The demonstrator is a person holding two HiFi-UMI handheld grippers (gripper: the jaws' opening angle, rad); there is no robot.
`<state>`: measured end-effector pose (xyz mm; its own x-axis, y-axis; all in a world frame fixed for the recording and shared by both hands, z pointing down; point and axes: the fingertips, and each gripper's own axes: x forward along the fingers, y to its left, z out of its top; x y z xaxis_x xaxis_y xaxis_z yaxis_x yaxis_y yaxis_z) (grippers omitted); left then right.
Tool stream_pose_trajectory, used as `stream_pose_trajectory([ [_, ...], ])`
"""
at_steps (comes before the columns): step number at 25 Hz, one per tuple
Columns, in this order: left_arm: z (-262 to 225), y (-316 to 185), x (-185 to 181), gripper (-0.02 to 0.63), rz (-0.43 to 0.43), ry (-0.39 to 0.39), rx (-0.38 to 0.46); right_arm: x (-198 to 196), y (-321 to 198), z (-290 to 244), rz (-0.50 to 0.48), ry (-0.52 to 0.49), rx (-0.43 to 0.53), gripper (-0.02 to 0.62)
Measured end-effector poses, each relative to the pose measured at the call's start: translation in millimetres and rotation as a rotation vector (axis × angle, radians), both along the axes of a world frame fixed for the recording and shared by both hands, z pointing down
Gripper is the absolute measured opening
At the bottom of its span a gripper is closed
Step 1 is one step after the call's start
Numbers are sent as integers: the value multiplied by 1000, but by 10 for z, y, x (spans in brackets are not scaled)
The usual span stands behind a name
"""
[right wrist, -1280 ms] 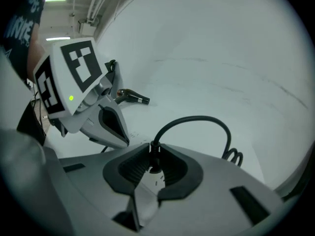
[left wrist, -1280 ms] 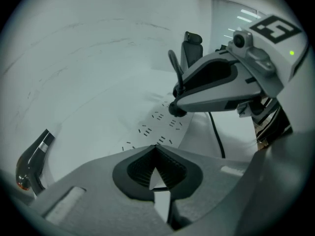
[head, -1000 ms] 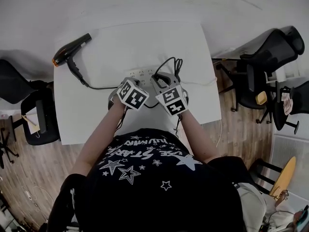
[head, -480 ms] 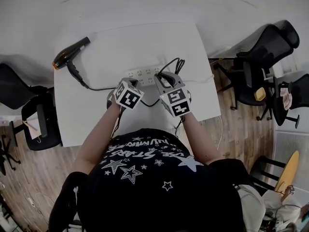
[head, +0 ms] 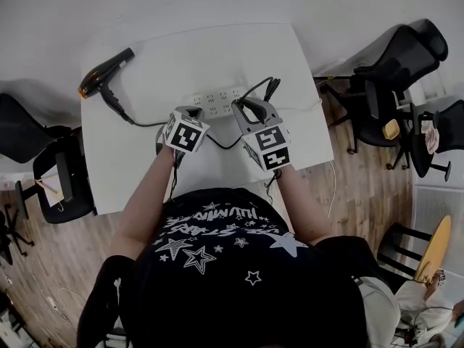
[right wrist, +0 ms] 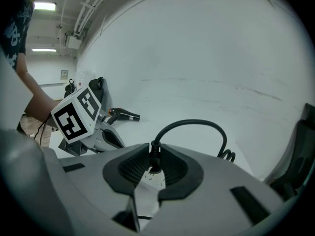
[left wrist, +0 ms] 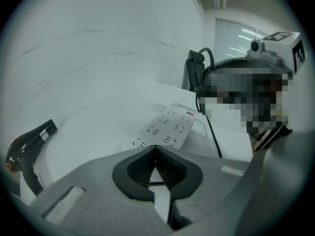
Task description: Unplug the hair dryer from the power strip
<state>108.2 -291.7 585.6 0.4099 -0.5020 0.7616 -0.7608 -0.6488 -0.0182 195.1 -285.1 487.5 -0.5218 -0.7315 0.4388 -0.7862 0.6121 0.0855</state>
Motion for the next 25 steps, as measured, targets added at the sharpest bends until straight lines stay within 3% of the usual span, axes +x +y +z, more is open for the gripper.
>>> stream_pose_trajectory([
  [8,-173,124,-330,9,-40,86,13,-94,184,-51,67,-23,5,78],
  [25,-434,488,-734,9,88,213,15,-609,552,-162,217,-35,17,80],
])
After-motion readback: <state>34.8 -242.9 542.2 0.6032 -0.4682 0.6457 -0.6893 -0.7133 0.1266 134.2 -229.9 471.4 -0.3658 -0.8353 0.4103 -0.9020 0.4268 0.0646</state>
